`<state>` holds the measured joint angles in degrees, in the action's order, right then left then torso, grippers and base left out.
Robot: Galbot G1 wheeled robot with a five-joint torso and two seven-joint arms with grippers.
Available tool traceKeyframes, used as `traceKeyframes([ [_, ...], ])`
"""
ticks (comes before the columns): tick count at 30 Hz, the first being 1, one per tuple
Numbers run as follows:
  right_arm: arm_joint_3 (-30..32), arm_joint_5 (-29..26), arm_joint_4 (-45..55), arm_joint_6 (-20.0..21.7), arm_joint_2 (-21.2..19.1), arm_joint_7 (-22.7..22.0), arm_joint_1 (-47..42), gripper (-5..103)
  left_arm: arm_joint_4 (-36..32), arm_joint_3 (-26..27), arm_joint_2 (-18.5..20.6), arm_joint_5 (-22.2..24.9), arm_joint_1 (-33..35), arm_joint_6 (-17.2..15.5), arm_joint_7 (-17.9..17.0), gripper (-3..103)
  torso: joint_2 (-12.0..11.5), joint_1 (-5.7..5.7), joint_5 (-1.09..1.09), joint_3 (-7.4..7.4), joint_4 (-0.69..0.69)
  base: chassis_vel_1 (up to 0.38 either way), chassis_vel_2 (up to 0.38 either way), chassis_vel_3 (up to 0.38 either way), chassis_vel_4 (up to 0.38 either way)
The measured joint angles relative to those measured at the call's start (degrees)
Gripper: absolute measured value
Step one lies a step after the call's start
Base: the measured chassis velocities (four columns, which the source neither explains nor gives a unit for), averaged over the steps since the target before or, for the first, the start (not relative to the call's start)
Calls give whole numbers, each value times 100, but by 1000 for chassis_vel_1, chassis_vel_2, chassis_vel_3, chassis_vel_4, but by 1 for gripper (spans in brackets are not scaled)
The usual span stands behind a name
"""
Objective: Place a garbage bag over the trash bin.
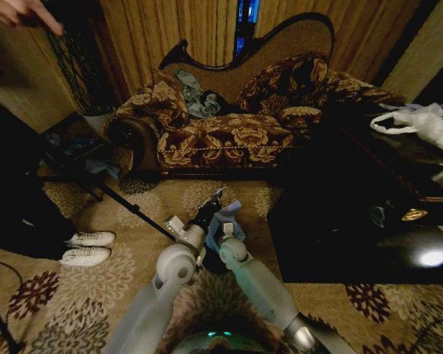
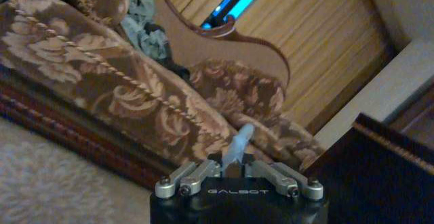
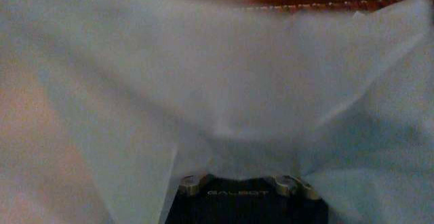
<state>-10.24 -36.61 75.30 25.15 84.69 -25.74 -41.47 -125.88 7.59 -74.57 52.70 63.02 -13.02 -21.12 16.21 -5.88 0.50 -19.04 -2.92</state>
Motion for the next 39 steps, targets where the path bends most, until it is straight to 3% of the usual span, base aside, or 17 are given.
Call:
traceKeyframes([
  [5, 37, 24, -23, -50, -6, 75, -1, 0, -329, 280, 180, -3, 219, -452, -351, 31, 0, 0, 0, 0, 0, 0, 0, 0, 0],
  [8, 103, 83, -90, -134, 23, 148, 7, 0, -638, 538, 417, -29, 506, -820, -650, 48, 0, 0, 1, 0, 0, 0, 0, 0, 0],
  [9, 103, 83, -90, -134, 23, 148, 7, 0, -638, 538, 417, -29, 506, -820, -650, 48, 0, 0, 1, 0, 0, 0, 0, 0, 0],
  [10, 122, 107, -104, -161, 41, 169, 7, 0, -769, 702, 516, 24, 666, -1076, -928, 54, 0, 0, 0, 0, 0, 0, 0, 0, 0],
  [11, 122, 107, -104, -161, 41, 169, 7, 0, -769, 702, 516, 24, 666, -1076, -928, 54, 0, 0, 0, 0, 0, 0, 0, 0, 0],
  [12, 131, 129, -107, -185, 50, 192, 6, 0, -856, 914, 595, 61, 877, -1351, -1136, 59, 0, 0, 0, 0, 1, 0, 0, 0, 0],
  [13, 132, 138, -110, -194, 55, 207, 3, 0, -883, 1016, 635, 41, 997, -1452, -1195, 59, 0, 0, 1, 0, 1, 0, 0, 0, 0],
  [17, 129, 209, -154, -283, 80, 274, -23, 0, -751, 1286, 760, -311, 1403, -1567, -1212, 76, 0, 1, 0, 0, 2, 0, 0, 0, 0],
  [20, 107, 262, -169, -335, 85, 332, -49, 0, -308, 1350, 779, -534, 1343, -1481, -815, 92, 0, 1, 1, 0, 1, 0, 0, 0, 0],
  [21, 107, 262, -169, -335, 85, 332, -49, 0, -308, 1350, 779, -534, 1343, -1481, -815, 92, 0, 1, 1, 0, 1, 0, 0, 0, 0],
  [24, 83, 314, -169, -386, 65, 386, -75, 0, 47, 1251, 787, -659, 1124, -1410, -249, 98, 0, 1, 0, 0, 0, 0, 0, 0, 0],
  [26, 82, 323, -169, -397, 60, 397, -83, 0, 100, 1221, 794, -710, 1098, -1390, -134, 100, 0, 1, 0, 0, 0, 0, 0, 0, 0],
  [27, 77, 359, -164, -426, 41, 430, -106, 0, 289, 1130, 829, -949, 1037, -1387, 268, 100, 0, 1, -1, 0, 0, 0, 0, 0, 0],
  [28, 76, 372, -157, -435, 35, 437, -115, 0, 338, 1104, 843, -1037, 1032, -1392, 393, 100, 0, 1, 0, 0, 0, 0, 0, 0, 0],
  [30, 75, 416, -120, -467, 7, 474, -148, 0, 426, 1039, 904, -1419, 1062, -1489, 961, 100, 0, 0, -1, -1, 0, 0, 0, 0, 0],
  [35, 83, 445, -97, -512, -31, 518, -166, 0, 487, 963, 962, -1686, 1073, -1582, 1145, 100, 0, 0, -1, 0, 1, 0, 0, 0, 0],
  [39, 108, 470, -52, -596, -78, 586, -191, 0, 855, 873, 1054, -2096, 843, -1642, 1550, 100, 0, 0, -1, -1, 0, 0, 0, 0, 0],
])
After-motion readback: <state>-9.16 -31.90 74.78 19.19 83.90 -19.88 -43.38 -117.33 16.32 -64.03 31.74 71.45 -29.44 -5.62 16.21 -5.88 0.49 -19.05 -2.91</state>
